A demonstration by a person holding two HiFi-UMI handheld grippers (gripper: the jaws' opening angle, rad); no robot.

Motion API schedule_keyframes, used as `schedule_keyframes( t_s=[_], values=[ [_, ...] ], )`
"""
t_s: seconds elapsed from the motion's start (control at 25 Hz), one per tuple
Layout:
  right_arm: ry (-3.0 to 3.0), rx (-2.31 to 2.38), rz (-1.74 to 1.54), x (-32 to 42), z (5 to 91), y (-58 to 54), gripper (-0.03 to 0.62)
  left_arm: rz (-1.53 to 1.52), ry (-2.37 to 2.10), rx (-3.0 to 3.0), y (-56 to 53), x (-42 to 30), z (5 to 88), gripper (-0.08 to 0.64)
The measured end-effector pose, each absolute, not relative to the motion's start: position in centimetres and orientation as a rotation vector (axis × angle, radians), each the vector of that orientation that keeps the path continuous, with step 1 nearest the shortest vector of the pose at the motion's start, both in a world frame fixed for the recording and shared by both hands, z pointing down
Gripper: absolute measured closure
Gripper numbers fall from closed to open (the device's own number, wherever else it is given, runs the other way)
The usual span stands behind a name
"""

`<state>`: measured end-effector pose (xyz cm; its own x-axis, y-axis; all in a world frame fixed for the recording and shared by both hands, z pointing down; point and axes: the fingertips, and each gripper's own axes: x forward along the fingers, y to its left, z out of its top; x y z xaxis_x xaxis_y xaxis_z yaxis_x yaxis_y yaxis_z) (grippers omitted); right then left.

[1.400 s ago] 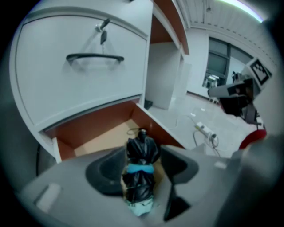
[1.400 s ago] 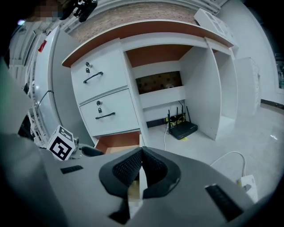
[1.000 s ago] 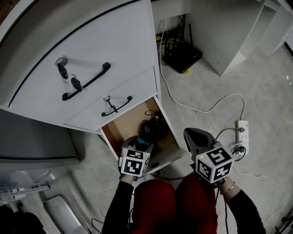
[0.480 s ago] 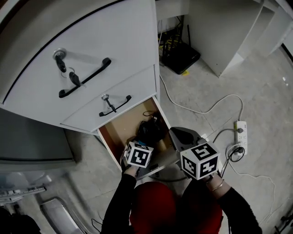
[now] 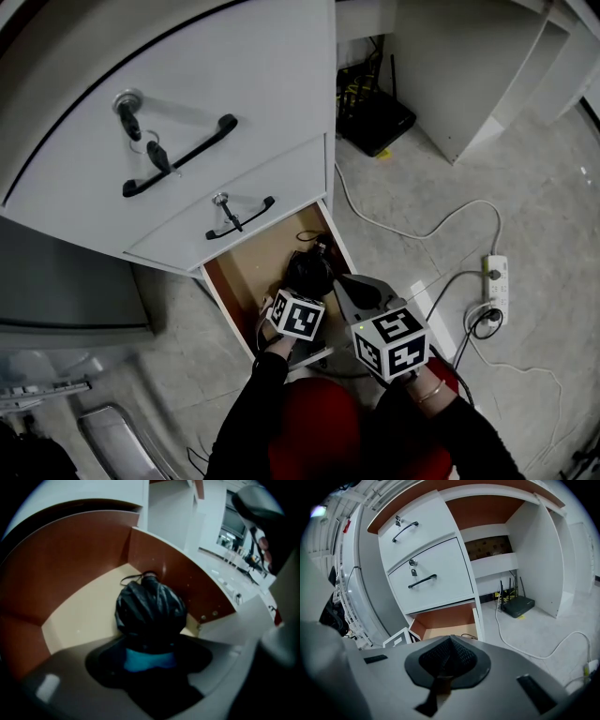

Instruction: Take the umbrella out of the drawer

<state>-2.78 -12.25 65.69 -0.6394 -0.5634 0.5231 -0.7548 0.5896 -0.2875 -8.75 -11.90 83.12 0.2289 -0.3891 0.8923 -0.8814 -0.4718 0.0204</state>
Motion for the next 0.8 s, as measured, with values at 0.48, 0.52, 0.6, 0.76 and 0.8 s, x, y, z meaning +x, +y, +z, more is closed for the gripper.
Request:
schedule_keyframes(
  t_s=[0.48,0.52,0.6,0.76,0.8],
  values=[
    [-2.401,1.134,0.781,-1.2,66.9,-11.8,0.595,1.295,-1.136,2.016,-12.2,-8.3,84.2,0.303],
    [-2.397,1.137,0.783,-1.1,66.9,-11.7,0.595,1.287,-1.123,2.012,-12.2,-8.2,84.1,0.311],
    [-2.39,1.141,0.786,-0.9,67.0,-11.5,0.595,1.262,-1.103,2.01,-12.1,-8.2,83.8,0.319],
    [-2.384,1.15,0.793,-0.7,66.9,-11.4,0.594,1.198,-1.114,2.022,-11.8,-8.4,82.7,0.325],
    [-2.384,1.154,0.792,-0.6,66.8,-11.4,0.595,1.185,-1.124,2.029,-11.7,-8.4,82.3,0.325]
  ],
)
